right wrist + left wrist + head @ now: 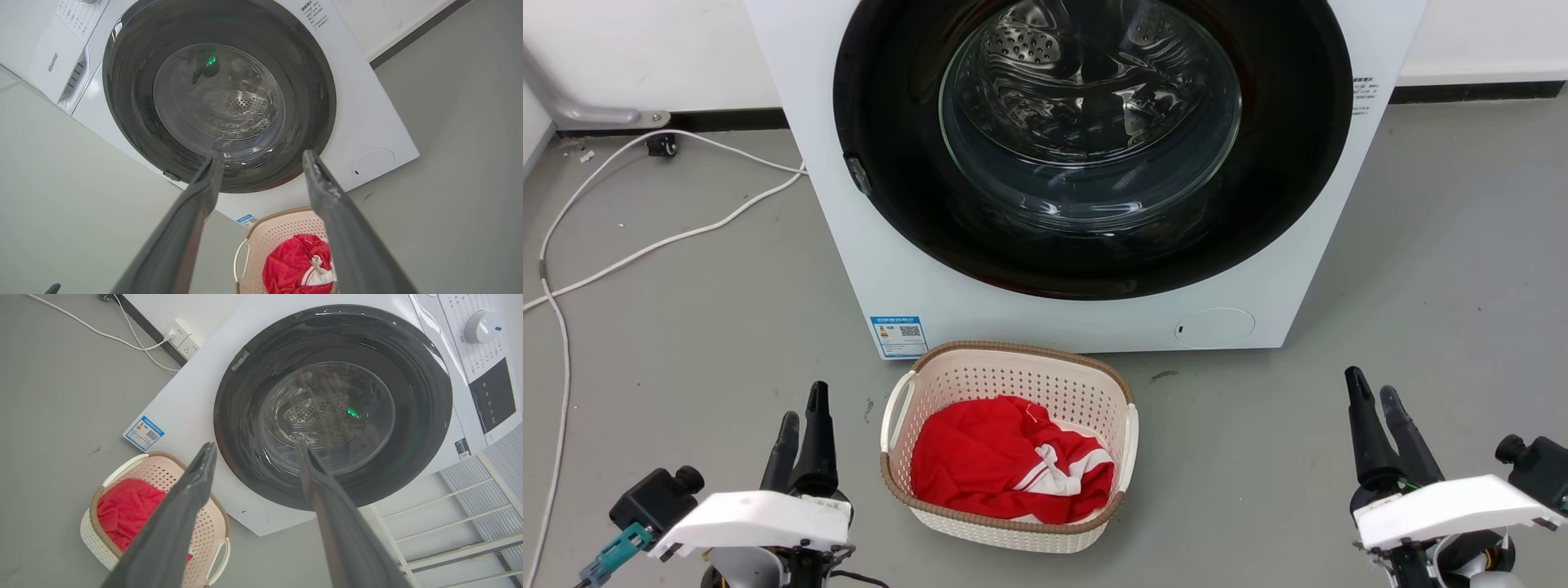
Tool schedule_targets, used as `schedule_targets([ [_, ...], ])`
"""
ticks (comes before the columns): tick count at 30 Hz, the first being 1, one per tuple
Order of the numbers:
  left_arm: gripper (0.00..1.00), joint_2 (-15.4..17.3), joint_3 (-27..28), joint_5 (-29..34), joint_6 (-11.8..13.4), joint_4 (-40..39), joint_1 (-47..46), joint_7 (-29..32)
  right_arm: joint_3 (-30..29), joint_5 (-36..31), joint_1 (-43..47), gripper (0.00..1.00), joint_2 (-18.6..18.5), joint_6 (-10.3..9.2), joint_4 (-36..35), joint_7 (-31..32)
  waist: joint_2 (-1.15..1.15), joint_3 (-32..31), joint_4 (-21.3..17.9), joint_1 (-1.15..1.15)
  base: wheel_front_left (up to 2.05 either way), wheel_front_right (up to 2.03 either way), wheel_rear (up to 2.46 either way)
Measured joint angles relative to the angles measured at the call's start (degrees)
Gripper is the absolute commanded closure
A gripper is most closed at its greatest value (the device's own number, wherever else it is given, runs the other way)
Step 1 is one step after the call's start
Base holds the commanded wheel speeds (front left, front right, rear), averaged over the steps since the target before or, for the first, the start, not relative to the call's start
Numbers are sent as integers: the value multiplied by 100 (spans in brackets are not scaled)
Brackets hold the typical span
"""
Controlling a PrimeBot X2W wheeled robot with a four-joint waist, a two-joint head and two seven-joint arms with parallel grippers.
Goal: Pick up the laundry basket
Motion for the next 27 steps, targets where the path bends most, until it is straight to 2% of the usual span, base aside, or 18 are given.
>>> schedule_targets([
  [18,0,4,-182,1399,177,-124,93,-300,94,-1251,94,0,0,0,-196,-307,0,15,3,0,0,0,0],
  [27,0,7,-209,1944,100,-311,140,-453,118,-1871,150,0,-1,1,-342,-465,0,26,14,0,0,0,0],
])
